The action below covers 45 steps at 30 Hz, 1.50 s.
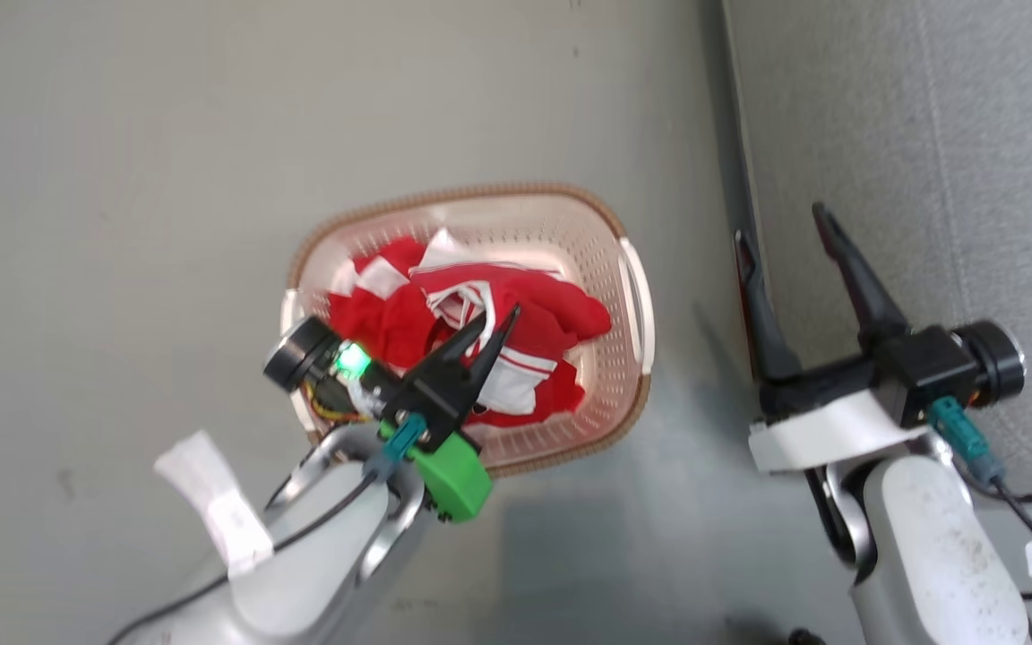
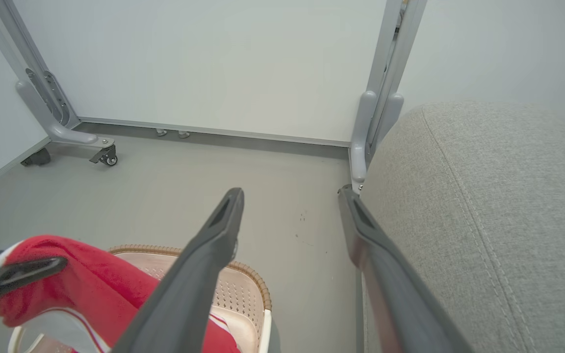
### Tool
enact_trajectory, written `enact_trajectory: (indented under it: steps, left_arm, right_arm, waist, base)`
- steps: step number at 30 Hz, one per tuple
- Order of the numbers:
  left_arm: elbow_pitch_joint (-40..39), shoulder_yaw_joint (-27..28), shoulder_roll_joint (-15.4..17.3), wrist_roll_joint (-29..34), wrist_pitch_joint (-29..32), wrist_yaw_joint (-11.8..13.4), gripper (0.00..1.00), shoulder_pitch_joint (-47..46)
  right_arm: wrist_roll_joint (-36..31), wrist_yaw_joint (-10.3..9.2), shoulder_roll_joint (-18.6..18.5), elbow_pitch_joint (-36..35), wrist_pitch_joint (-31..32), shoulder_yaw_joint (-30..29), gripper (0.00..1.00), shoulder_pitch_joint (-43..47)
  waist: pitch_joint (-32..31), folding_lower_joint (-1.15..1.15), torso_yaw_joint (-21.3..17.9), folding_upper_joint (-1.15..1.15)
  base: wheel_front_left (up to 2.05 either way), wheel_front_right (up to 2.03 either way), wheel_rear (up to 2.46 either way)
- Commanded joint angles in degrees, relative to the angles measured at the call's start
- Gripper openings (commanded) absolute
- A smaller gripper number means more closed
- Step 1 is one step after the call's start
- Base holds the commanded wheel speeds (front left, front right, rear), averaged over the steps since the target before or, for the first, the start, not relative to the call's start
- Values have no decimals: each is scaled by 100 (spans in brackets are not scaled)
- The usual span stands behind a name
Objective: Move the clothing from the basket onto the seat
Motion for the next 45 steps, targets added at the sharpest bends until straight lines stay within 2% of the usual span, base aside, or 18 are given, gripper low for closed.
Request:
enact_trajectory:
  steps: [1,6,13,29,41,45]
  left_arm:
    - [-200,177,-1,106,-4,86,0,312]
    - [-913,847,-135,372,-3,221,0,1217]
    - [-1450,1502,-305,668,-4,155,0,2084]
    - [-2287,2289,-592,1141,-3,-67,0,2467]
    - [-2670,2469,-674,1321,-3,-183,0,2419]
    - [-2721,2435,-700,1344,-3,-265,0,2398]
  right_arm:
    - [-53,-2,-20,61,-18,3,100,202]
    - [-8,-2,-20,248,-17,6,100,650]
    - [33,-2,-20,413,-18,123,100,1308]
    - [187,-2,-20,514,-18,350,100,1831]
    - [260,-2,-19,480,-18,504,100,1927]
    - [578,-2,-13,268,-18,752,100,1892]
  waist:
    - [-1313,0,303,0]
    - [-2168,0,359,0]
    - [-3041,0,418,0]
    - [-3603,0,421,0]
    - [-3772,0,365,0]
    - [-3762,0,375,0]
  base:
    - [0,0,0]
    - [0,0,0]
    - [0,0,0]
    - [0,0,0]
    - [0,0,0]
    - [0,0,0]
